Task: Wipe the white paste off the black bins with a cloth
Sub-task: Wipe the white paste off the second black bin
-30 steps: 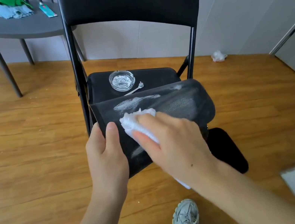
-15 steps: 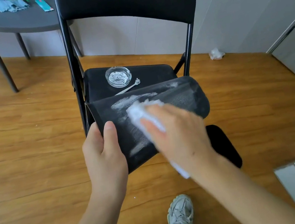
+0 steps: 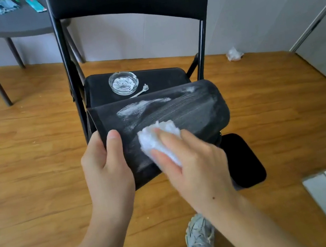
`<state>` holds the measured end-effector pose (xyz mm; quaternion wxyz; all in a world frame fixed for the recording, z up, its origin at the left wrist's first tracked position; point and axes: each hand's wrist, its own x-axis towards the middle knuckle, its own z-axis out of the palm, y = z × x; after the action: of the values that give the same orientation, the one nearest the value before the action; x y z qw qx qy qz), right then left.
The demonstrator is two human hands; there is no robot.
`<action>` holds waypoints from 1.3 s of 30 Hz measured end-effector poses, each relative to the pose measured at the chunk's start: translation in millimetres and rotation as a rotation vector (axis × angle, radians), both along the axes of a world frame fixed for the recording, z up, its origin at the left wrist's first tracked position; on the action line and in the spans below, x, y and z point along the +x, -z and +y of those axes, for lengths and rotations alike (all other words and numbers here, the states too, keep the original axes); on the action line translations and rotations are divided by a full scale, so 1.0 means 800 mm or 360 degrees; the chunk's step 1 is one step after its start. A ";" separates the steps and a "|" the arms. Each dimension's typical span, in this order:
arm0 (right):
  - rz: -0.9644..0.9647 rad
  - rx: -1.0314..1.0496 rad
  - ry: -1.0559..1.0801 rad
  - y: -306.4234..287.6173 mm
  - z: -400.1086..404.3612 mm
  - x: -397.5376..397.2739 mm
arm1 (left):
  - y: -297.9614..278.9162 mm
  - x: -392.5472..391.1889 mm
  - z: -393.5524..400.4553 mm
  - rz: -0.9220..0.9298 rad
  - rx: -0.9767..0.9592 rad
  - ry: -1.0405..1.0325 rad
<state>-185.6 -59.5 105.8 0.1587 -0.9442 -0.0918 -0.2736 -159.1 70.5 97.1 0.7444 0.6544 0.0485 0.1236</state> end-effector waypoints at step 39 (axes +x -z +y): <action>0.0025 0.0342 0.0459 0.001 -0.011 0.016 | -0.024 0.028 0.005 0.0370 -0.0332 0.0150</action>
<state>-173.1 -68.2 104.7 0.2184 -0.9273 0.0757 -0.2943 -136.4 74.5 116.0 0.8027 0.5849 0.1163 0.0062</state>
